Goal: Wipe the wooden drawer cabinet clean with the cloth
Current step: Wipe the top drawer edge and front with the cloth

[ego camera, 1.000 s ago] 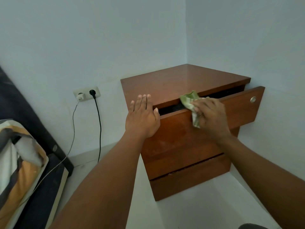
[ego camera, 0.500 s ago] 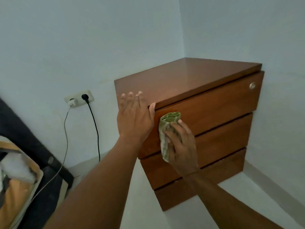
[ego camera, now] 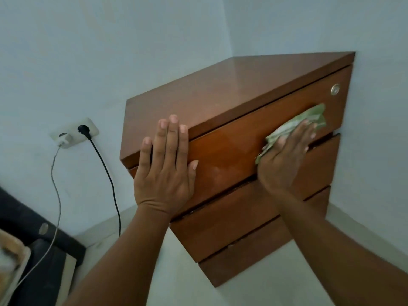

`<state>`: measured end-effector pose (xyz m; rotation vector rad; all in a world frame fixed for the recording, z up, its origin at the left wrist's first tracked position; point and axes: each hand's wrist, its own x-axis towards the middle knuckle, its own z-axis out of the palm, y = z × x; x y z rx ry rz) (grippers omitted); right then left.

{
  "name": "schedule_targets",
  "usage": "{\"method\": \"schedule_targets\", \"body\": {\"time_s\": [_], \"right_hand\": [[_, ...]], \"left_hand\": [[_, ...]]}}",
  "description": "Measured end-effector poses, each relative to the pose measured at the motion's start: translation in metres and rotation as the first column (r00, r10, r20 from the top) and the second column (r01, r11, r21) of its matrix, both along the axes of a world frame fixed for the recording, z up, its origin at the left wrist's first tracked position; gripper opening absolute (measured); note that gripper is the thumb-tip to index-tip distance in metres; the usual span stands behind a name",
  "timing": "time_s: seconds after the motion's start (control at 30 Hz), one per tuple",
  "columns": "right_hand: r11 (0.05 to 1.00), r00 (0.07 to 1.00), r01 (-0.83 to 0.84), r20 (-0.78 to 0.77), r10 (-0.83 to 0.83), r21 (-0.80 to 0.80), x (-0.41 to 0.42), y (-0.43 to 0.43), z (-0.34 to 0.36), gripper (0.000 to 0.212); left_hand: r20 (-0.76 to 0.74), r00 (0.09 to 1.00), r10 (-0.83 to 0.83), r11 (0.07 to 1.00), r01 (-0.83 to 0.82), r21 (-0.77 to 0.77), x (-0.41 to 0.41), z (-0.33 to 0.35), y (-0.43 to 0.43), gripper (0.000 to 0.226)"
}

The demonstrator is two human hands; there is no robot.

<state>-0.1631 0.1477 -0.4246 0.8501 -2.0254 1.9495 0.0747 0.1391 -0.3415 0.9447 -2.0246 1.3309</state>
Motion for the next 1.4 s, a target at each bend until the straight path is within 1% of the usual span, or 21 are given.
{"method": "schedule_targets", "body": {"time_s": [0.07, 0.13, 0.23, 0.3, 0.4, 0.47, 0.5, 0.57, 0.63, 0.7, 0.73, 0.77, 0.8, 0.87, 0.93, 1.0, 1.1, 1.2, 1.27, 1.33, 1.4], "right_hand": [[0.995, 0.985, 0.100, 0.141, -0.101, 0.019, -0.033, -0.004, 0.008, 0.061], [0.985, 0.961, 0.164, 0.219, -0.170, 0.046, -0.061, -0.003, 0.011, 0.062], [0.974, 0.915, 0.216, 0.335, -0.224, 0.062, -0.101, 0.003, 0.017, 0.048], [0.982, 0.919, 0.186, 0.347, -0.186, 0.034, -0.122, 0.011, 0.016, 0.041], [0.973, 0.958, 0.150, 0.268, -0.100, -0.174, -0.119, 0.030, 0.020, 0.037], [0.939, 0.987, 0.034, 0.157, 0.022, -0.343, -0.077, 0.042, 0.027, 0.033], [0.911, 0.994, -0.069, 0.054, 0.100, -0.407, -0.051, 0.047, 0.031, 0.030], [0.865, 0.951, -0.294, -0.215, 0.222, -0.407, 0.004, 0.048, 0.034, 0.027], [0.883, 0.827, -0.424, -0.481, 0.290, -0.198, 0.046, 0.039, 0.029, 0.034], [0.936, 0.696, -0.348, -0.656, 0.293, 0.049, 0.068, 0.028, 0.021, 0.051], [0.954, 0.661, -0.278, -0.698, 0.276, 0.114, 0.071, 0.023, 0.017, 0.058], [0.965, 0.657, -0.221, -0.710, 0.253, 0.140, 0.071, 0.021, 0.017, 0.063], [0.974, 0.681, -0.182, -0.697, 0.226, 0.139, 0.066, 0.018, 0.020, 0.064], [0.986, 0.779, -0.138, -0.605, 0.163, 0.088, 0.048, 0.010, 0.032, 0.065], [0.994, 0.895, -0.106, -0.434, 0.104, 0.021, 0.018, 0.002, 0.046, 0.064], [0.998, 0.972, -0.061, -0.229, 0.054, -0.021, -0.012, 0.000, 0.055, 0.062], [0.999, 1.000, -0.007, 0.001, 0.007, -0.040, -0.043, -0.001, 0.060, 0.057], [0.980, 0.976, 0.079, 0.214, -0.039, -0.185, -0.042, 0.012, 0.061, 0.049], [0.954, 0.948, 0.089, 0.319, 0.007, -0.286, -0.021, 0.027, 0.061, 0.044], [0.935, 0.972, 0.050, 0.234, 0.036, -0.352, 0.021, 0.041, 0.057, 0.047], [0.909, 0.992, -0.126, -0.049, 0.116, -0.398, 0.082, 0.055, 0.055, 0.051]], "left_hand": [[0.006, 1.000, 0.008, 1.000, -0.008, -0.003, 0.001, 0.000, -0.002, 0.074], [0.026, 1.000, 0.008, 1.000, -0.008, -0.003, 0.003, 0.001, -0.004, 0.074], [0.170, 0.985, -0.005, 1.000, 0.005, 0.001, 0.006, -0.008, -0.001, 0.074], [0.213, 0.977, -0.017, 1.000, 0.017, 0.003, 0.009, -0.019, 0.002, 0.073], [0.246, 0.968, -0.054, 0.998, 0.059, -0.013, 0.007, -0.016, -0.005, 0.070], [0.323, 0.943, -0.083, 0.996, 0.091, -0.010, 0.011, -0.010, -0.003, 0.069], [0.359, 0.928, -0.104, 0.994, 0.111, 0.001, 0.015, -0.008, -0.002, 0.067], [0.392, 0.911, -0.127, 0.991, 0.132, 0.015, 0.025, -0.003, 0.000, 0.065], [0.357, 0.926, -0.125, 0.991, 0.132, 0.003, 0.037, -0.004, 0.004, 0.064], [0.319, 0.939, -0.127, 0.990, 0.137, -0.011, 0.050, -0.008, 0.006, 0.063], [0.319, 0.938, -0.134, 0.990, 0.143, -0.006, 0.055, -0.011, 0.006, 0.064], [0.326, 0.935, -0.143, 0.989, 0.151, 0.001, 0.059, -0.013, 0.004, 0.064], [0.331, 0.931, -0.153, 0.987, 0.160, 0.006, 0.061, -0.014, 0.001, 0.065], [0.325, 0.931, -0.165, 0.984, 0.176, -0.004, 0.059, -0.015, -0.004, 0.066], [0.295, 0.939, -0.178, 0.979, 0.198, -0.039, 0.054, -0.018, -0.011, 0.065], [0.276, 0.941, -0.195, 0.974, 0.218, -0.056, 0.053, -0.025, -0.013, 0.064], [0.280, 0.936, -0.211, 0.970, 0.236, -0.057, 0.054, -0.028, -0.014, 0.063], [0.290, 0.934, -0.208, 0.973, 0.226, -0.033, 0.058, -0.029, -0.011, 0.062], [0.303, 0.929, -0.213, 0.975, 0.222, 0.006, 0.067, -0.035, -0.007, 0.062], [0.305, 0.925, -0.227, 0.974, 0.223, 0.051, 0.083, -0.046, -0.005, 0.063], [0.309, 0.920, -0.241, 0.970, 0.226, 0.086, 0.103, -0.055, -0.006, 0.064]]}}
